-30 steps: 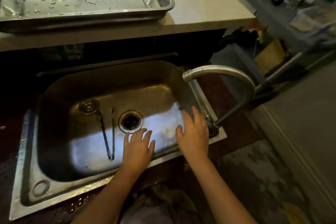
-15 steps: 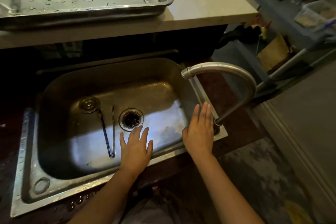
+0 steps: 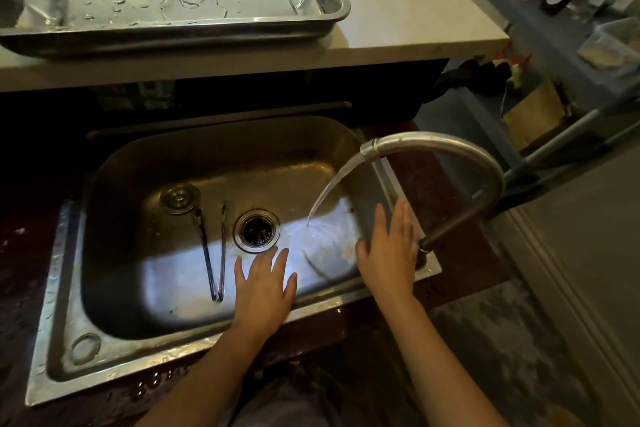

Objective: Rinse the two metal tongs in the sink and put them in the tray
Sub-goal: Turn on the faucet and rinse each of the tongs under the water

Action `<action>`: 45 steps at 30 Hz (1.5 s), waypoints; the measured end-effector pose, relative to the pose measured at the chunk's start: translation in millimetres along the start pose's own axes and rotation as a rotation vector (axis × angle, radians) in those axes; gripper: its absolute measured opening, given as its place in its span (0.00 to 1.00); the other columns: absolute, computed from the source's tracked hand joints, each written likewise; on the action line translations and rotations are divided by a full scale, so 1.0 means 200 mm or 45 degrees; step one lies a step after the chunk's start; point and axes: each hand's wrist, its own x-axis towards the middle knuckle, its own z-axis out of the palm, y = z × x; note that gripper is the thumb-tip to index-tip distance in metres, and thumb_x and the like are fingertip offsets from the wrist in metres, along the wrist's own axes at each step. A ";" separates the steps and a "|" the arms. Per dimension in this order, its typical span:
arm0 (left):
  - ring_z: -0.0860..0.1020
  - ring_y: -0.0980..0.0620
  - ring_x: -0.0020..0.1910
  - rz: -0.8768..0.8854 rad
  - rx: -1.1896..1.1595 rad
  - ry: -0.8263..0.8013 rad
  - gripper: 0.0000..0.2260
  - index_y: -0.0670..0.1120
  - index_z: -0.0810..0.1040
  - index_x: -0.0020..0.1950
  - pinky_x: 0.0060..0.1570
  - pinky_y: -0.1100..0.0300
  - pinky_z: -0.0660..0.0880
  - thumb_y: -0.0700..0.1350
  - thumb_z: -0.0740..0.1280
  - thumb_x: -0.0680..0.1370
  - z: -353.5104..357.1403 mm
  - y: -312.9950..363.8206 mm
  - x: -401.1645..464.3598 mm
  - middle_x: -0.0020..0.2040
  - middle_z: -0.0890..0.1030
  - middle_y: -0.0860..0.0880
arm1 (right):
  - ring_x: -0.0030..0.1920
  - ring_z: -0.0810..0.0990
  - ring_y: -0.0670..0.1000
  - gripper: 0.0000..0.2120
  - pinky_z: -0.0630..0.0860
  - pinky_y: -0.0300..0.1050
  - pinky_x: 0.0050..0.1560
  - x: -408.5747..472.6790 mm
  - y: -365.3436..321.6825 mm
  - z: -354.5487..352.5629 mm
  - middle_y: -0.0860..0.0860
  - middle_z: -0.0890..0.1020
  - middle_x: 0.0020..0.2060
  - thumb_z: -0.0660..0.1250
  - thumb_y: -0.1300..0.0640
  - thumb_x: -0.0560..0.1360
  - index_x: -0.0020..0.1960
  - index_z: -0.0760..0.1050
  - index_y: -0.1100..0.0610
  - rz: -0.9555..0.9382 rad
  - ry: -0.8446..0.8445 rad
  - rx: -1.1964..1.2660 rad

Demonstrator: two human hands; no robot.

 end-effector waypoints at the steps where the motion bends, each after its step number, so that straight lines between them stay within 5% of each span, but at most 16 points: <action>1: 0.62 0.52 0.72 -0.013 -0.037 -0.024 0.22 0.52 0.60 0.72 0.73 0.44 0.48 0.54 0.54 0.78 0.00 -0.01 0.01 0.73 0.66 0.50 | 0.75 0.53 0.58 0.27 0.55 0.57 0.72 -0.02 -0.02 0.01 0.62 0.58 0.74 0.62 0.53 0.75 0.71 0.61 0.58 -0.047 0.045 0.015; 4: 0.69 0.49 0.67 -0.040 -0.202 -0.044 0.21 0.50 0.62 0.70 0.69 0.49 0.62 0.52 0.56 0.78 -0.01 -0.03 0.03 0.70 0.70 0.49 | 0.61 0.74 0.56 0.16 0.71 0.52 0.60 -0.04 -0.13 0.05 0.57 0.77 0.60 0.63 0.55 0.74 0.60 0.74 0.57 -0.229 -0.013 0.114; 6: 0.74 0.49 0.62 -0.049 -0.198 0.032 0.19 0.49 0.66 0.68 0.62 0.52 0.69 0.50 0.59 0.77 -0.05 -0.07 0.05 0.66 0.74 0.48 | 0.54 0.77 0.54 0.13 0.74 0.48 0.54 -0.02 -0.24 0.10 0.55 0.79 0.56 0.62 0.54 0.75 0.58 0.75 0.56 -0.335 -0.110 0.191; 12: 0.78 0.42 0.50 -0.090 -0.023 0.150 0.12 0.45 0.75 0.56 0.47 0.52 0.73 0.46 0.63 0.75 -0.18 -0.34 0.16 0.53 0.79 0.44 | 0.56 0.75 0.55 0.15 0.72 0.49 0.54 0.11 -0.62 0.28 0.55 0.77 0.57 0.59 0.54 0.76 0.60 0.73 0.56 -0.660 -0.233 0.168; 18: 0.78 0.42 0.52 -0.157 0.069 0.130 0.13 0.44 0.76 0.57 0.52 0.51 0.74 0.45 0.64 0.73 -0.16 -0.58 0.26 0.55 0.80 0.43 | 0.61 0.71 0.56 0.17 0.71 0.49 0.58 0.21 -0.84 0.60 0.55 0.72 0.63 0.60 0.54 0.76 0.64 0.69 0.56 -0.752 -0.451 0.022; 24: 0.69 0.48 0.64 -0.283 0.178 -0.092 0.17 0.49 0.66 0.66 0.62 0.52 0.65 0.50 0.55 0.78 0.00 -0.78 0.32 0.67 0.71 0.48 | 0.59 0.73 0.59 0.17 0.73 0.52 0.54 0.23 -0.95 0.87 0.57 0.70 0.62 0.57 0.54 0.77 0.65 0.66 0.55 -0.805 -0.536 -0.063; 30: 0.69 0.43 0.64 -0.349 0.158 -0.533 0.22 0.48 0.60 0.69 0.59 0.48 0.69 0.50 0.60 0.76 0.15 -0.82 0.30 0.67 0.67 0.43 | 0.60 0.70 0.60 0.16 0.72 0.54 0.54 0.22 -0.96 1.02 0.59 0.69 0.63 0.58 0.56 0.77 0.64 0.68 0.58 -0.842 -0.714 -0.162; 34: 0.72 0.43 0.61 -0.355 -0.002 -0.600 0.24 0.43 0.63 0.68 0.58 0.52 0.74 0.41 0.67 0.73 0.17 -0.80 0.31 0.67 0.66 0.41 | 0.63 0.69 0.60 0.17 0.69 0.53 0.59 0.19 -0.94 1.08 0.59 0.69 0.66 0.56 0.60 0.77 0.65 0.68 0.61 -0.857 -0.783 -0.191; 39: 0.77 0.43 0.54 -0.395 -0.230 -0.497 0.22 0.41 0.66 0.66 0.57 0.57 0.73 0.36 0.66 0.73 0.19 -0.76 0.33 0.66 0.66 0.41 | 0.56 0.76 0.56 0.12 0.72 0.46 0.55 0.20 -0.96 1.07 0.58 0.76 0.58 0.60 0.61 0.75 0.56 0.75 0.61 -0.578 -0.757 0.260; 45: 0.76 0.44 0.57 -0.305 -0.451 -0.338 0.26 0.44 0.63 0.68 0.57 0.59 0.72 0.35 0.66 0.72 0.14 -0.74 0.30 0.68 0.63 0.45 | 0.35 0.81 0.55 0.11 0.81 0.50 0.36 0.29 -0.97 0.97 0.53 0.80 0.37 0.66 0.65 0.72 0.52 0.70 0.56 0.302 -0.808 0.937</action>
